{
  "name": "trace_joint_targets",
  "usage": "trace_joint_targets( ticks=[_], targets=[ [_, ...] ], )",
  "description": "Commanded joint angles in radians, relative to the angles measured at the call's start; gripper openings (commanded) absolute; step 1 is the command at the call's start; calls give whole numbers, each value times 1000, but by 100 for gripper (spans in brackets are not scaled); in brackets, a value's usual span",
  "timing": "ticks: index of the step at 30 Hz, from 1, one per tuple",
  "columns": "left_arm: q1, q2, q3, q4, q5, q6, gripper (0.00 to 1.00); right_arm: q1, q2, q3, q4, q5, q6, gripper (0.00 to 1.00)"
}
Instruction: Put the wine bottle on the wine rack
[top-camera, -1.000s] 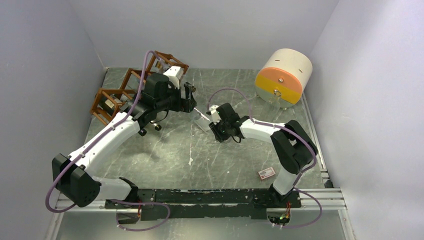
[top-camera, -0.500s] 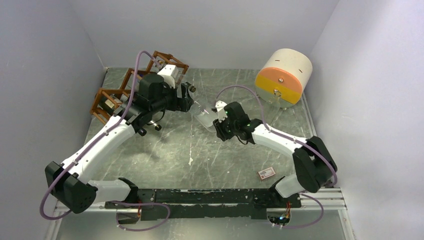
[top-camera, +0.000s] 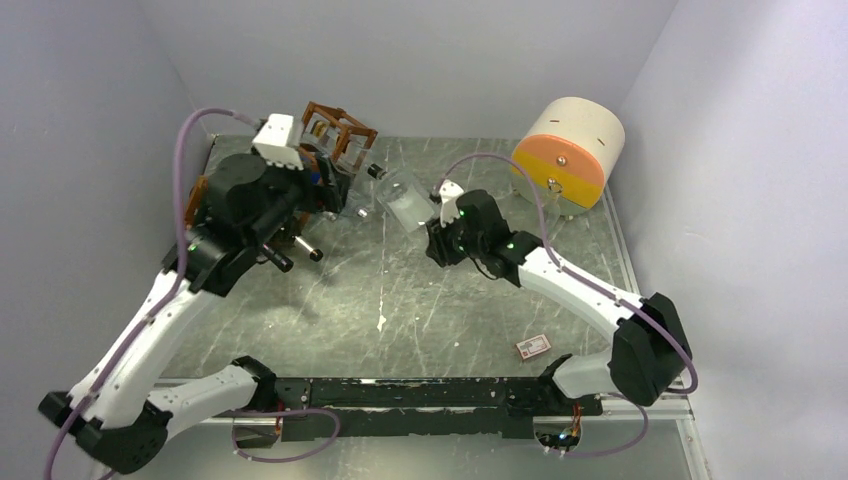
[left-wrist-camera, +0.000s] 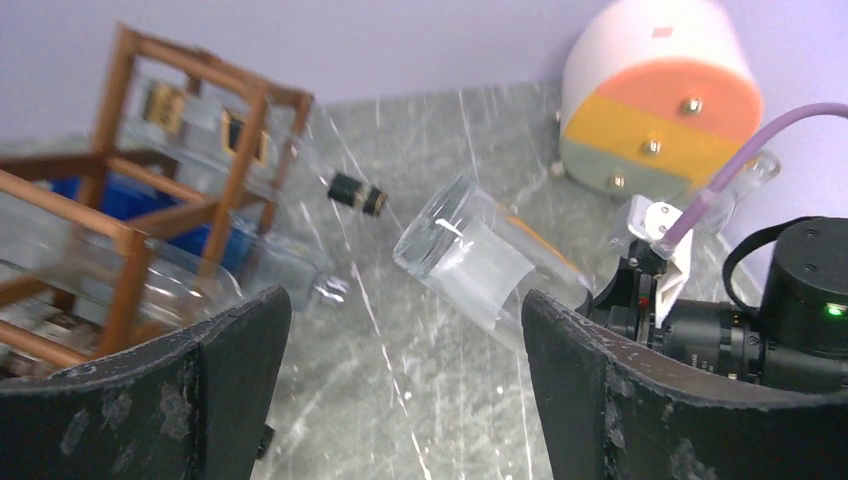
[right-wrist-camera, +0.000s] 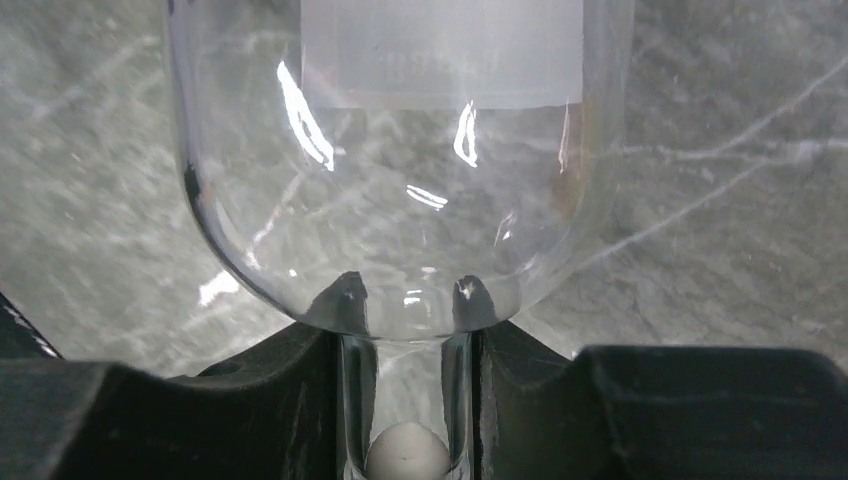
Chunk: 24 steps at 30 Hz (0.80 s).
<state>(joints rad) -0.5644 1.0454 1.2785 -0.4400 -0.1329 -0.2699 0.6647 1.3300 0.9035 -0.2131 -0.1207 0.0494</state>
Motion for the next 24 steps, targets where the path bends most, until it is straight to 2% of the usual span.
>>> trace_joint_targets(
  ticks=[1,8,13,19,24],
  targets=[
    [5,-104,31,56,-110,81,89,46,29,243,164,9,58,0],
    [5,-270,23,113,-210,154,88,180,239,555,99,66,82,0],
    [5,-359,12,144,-214,210,87,241,420,828,68,76,144,0],
    [5,-414,18,141,-233,252,87,300,662,1186,-34,75,152,0],
    [5,-428,19,127,-243,259,88,321,825,1381,-71,81,156,0]
  ],
)
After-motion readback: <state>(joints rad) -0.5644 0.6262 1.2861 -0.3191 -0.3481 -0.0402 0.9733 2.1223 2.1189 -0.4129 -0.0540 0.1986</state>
